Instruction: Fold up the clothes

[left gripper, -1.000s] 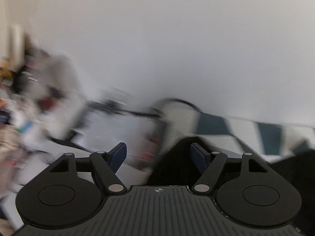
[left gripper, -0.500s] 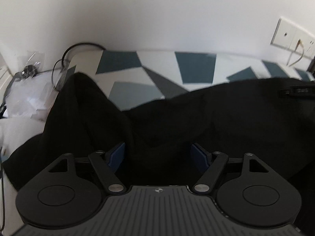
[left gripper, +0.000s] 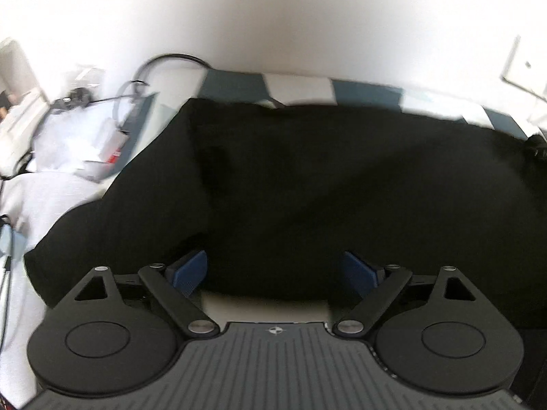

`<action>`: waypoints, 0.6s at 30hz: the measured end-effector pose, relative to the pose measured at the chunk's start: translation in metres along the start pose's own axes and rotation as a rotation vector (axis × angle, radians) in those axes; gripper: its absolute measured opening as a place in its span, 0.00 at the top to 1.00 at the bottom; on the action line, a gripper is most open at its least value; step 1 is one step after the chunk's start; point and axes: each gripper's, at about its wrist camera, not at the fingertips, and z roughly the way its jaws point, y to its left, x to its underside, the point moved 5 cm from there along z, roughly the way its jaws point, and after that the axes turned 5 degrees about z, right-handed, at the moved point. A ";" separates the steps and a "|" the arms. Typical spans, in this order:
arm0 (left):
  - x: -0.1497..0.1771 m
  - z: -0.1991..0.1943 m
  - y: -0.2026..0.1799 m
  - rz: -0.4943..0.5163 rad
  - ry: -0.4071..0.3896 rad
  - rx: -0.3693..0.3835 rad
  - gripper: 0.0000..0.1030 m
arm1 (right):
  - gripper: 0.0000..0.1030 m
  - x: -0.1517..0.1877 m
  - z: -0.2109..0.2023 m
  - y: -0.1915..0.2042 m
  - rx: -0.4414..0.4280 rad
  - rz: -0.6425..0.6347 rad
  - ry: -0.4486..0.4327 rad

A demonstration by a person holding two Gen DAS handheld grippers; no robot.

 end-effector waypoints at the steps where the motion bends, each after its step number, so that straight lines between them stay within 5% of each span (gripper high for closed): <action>1: 0.002 0.002 -0.005 0.011 0.006 0.014 0.14 | 0.99 0.002 -0.002 -0.014 0.015 0.030 0.006; 7: 0.011 0.003 -0.010 -0.001 -0.007 0.042 0.14 | 0.98 0.019 -0.010 -0.095 0.201 0.116 0.030; 9: 0.013 0.002 -0.004 -0.005 -0.025 0.028 0.13 | 0.91 0.024 -0.024 -0.104 0.195 0.171 0.029; 11: 0.016 0.003 0.005 -0.029 -0.033 0.028 0.13 | 0.74 0.026 -0.041 -0.094 0.120 0.204 -0.011; 14: 0.018 0.005 0.025 -0.118 -0.039 0.045 0.13 | 0.73 0.031 -0.061 -0.047 -0.074 0.168 -0.041; 18: 0.013 0.005 0.056 -0.122 -0.114 -0.066 0.13 | 0.74 0.041 -0.066 0.046 -0.316 0.045 -0.008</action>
